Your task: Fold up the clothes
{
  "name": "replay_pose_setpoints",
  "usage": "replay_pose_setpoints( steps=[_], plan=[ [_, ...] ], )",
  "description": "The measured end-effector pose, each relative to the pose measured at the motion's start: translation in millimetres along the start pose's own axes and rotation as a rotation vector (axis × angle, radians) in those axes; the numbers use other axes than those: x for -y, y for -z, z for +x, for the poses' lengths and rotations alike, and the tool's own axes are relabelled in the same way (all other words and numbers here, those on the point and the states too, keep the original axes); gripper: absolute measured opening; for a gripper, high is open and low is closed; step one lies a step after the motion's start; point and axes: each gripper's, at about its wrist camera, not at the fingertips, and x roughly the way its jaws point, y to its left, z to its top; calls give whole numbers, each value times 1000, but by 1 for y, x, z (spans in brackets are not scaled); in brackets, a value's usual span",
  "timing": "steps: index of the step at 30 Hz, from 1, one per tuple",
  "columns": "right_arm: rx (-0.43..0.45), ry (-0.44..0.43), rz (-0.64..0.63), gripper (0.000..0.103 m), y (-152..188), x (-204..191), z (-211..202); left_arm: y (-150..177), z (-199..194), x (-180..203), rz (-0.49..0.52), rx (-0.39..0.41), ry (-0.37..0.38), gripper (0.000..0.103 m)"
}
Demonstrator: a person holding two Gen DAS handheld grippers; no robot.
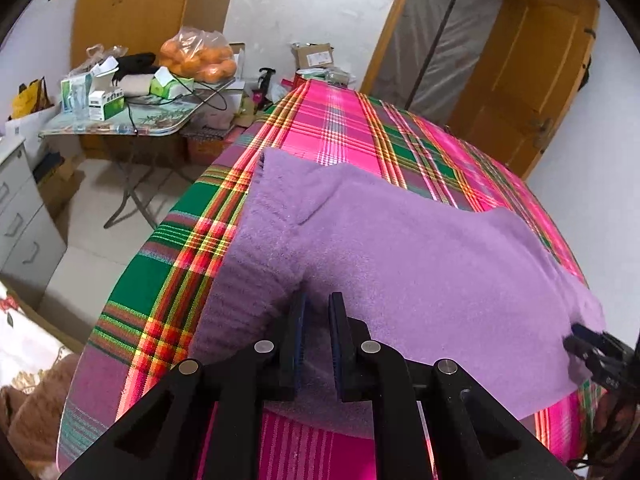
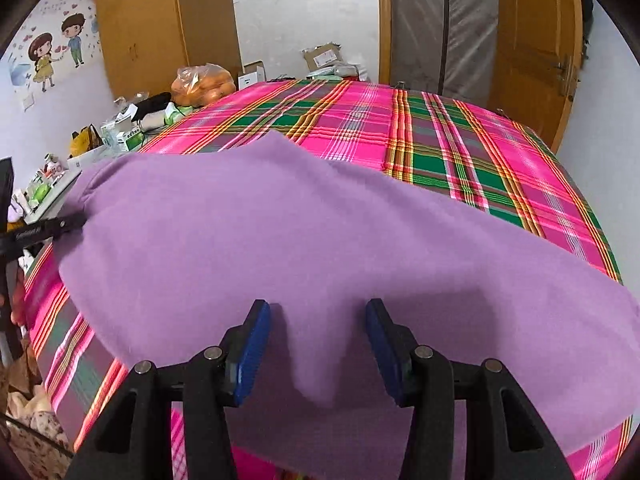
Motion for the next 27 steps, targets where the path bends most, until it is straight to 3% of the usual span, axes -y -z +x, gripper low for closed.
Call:
replay_pose_setpoints(
  steps=[7, 13, 18, 27],
  plan=[
    [31, 27, -11, 51, 40, 0, -31, -2, 1, -4, -66, 0, 14, 13],
    [15, 15, 25, 50, 42, 11, -45, -2, 3, -8, -104, 9, 40, 13],
    [35, 2, 27, 47, 16, 16, -36, -3, 2, -11, -132, 8, 58, 13],
    [-29, -78, 24, 32, -63, 5, 39, -5, 3, -11, -150, -7, 62, 13]
  ],
)
